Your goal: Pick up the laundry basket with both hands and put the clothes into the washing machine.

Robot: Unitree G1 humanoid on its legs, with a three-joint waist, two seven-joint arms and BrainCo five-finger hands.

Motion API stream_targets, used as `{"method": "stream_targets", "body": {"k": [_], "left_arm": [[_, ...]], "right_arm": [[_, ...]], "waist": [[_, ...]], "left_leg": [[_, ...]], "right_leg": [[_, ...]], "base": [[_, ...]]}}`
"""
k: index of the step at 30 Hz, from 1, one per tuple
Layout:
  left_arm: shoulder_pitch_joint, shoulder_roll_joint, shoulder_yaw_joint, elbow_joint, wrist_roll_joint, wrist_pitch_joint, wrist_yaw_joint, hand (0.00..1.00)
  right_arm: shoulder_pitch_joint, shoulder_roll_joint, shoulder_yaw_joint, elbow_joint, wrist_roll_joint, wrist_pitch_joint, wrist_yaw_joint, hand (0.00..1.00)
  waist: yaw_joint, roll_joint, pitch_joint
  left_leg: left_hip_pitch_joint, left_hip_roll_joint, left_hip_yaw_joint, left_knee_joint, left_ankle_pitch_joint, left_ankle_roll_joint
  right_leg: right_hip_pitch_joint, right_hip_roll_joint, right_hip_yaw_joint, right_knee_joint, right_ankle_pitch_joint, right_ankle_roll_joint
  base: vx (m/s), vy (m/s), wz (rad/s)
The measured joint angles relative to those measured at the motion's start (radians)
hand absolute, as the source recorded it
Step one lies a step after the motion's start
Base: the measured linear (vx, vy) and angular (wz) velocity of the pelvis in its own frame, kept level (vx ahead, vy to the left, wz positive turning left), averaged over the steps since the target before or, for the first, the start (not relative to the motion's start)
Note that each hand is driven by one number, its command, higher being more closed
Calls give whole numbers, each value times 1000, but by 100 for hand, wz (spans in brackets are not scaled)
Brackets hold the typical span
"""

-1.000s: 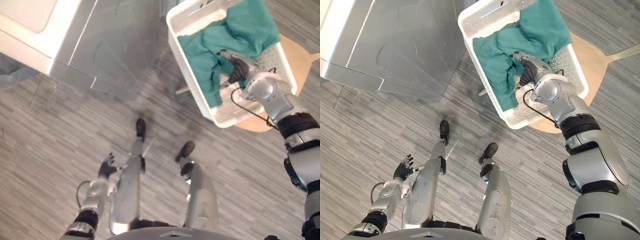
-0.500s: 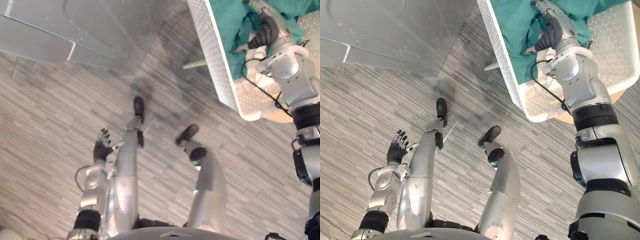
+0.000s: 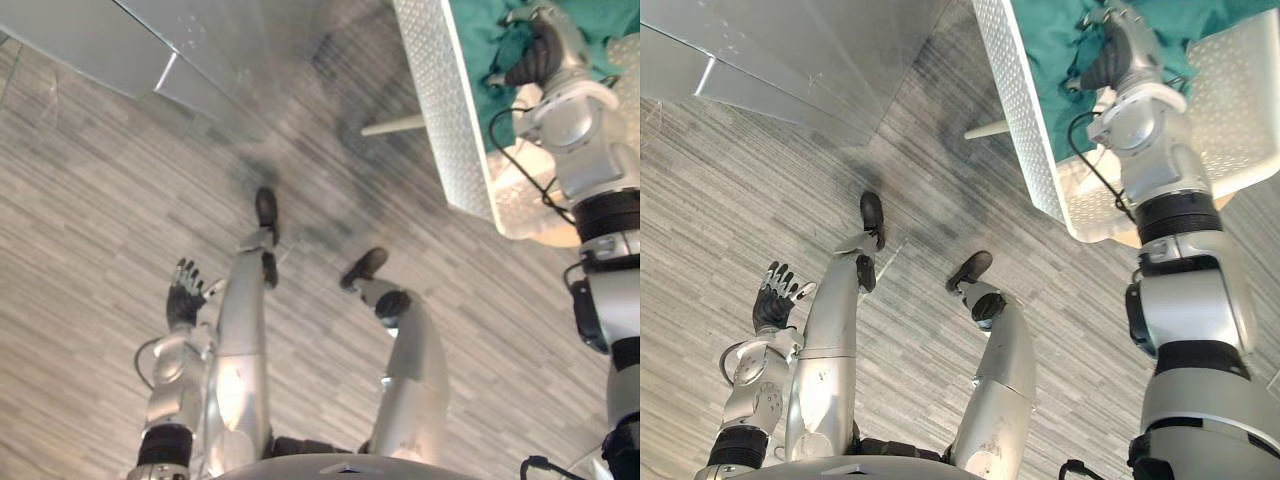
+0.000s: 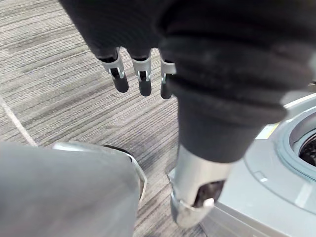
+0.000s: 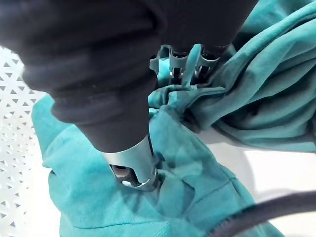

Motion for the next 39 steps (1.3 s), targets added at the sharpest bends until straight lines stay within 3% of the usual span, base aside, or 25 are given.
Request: {"method": "stream_targets", "body": {"k": [2, 4, 8, 15, 21, 27, 30, 32, 39], "left_arm": [[18, -1, 0, -1, -11, -2, 0, 0], [19, -6, 0, 3, -23, 1, 2, 0], [17, -10, 7, 22, -40, 8, 24, 0], [5, -20, 29, 72, -84, 21, 72, 0], [3, -20, 27, 106, -118, 23, 112, 0], [2, -15, 22, 126, -155, 23, 135, 0], [0, -14, 20, 127, -157, 23, 141, 0], [-7, -15, 18, 133, -167, 27, 154, 0], [-36, -14, 21, 184, -175, 30, 160, 0]], "right_arm": [[14, 41, -11, 24, 10, 10, 0, 100], [25, 81, -84, 54, 91, 22, -10, 100], [27, 145, -216, 121, 466, 28, -68, 100], [-3, 214, -276, 161, 929, 20, -136, 100], [-10, 291, -297, 191, 1194, -12, -186, 100], [-36, 413, -364, 173, 1458, -88, -226, 100], [-30, 493, -434, 66, 1552, -121, -237, 100], [2, 575, -502, -99, 1613, -174, -258, 100], [153, 759, -551, -563, 1631, -345, -272, 100]], "waist": [[-4, -21, -13], [-7, -25, -16], [-8, -25, -16], [-15, -26, -20], [-25, -26, -48], [-30, -26, -59], [-30, -25, -59], [-23, -25, -59], [-14, -25, -59]], "left_leg": [[18, 0, 6, -11, 0, 0], [29, 0, 5, -17, 1, -1], [51, -4, 10, -33, 9, 4], [89, -5, 29, -87, 42, 1], [89, -3, 28, -87, 42, -2], [90, 0, 26, -87, 40, -11], [91, 2, 27, -87, 40, -11], [93, 3, 27, -82, 40, -11], [123, 3, 24, -61, 15, -7]], "right_leg": [[13, 3, 2, -13, 4, 0], [30, 5, -6, -25, 7, -1], [48, 2, -7, -31, 9, 0], [52, 4, 0, -41, 15, -8], [52, 7, 0, -42, 16, -9], [52, 11, 1, -42, 17, -12], [51, 14, 3, -42, 18, -12], [52, 14, 4, -37, 16, -12], [87, 6, 4, -20, -4, -10]], "base": [[29, -46, 0], [24, -44, 5], [12, -41, 4], [-1, -74, -1], [1, -43, -1], [-1, -44, -1], [4, -45, -2], [15, -55, 0], [15, -55, 3]]}}
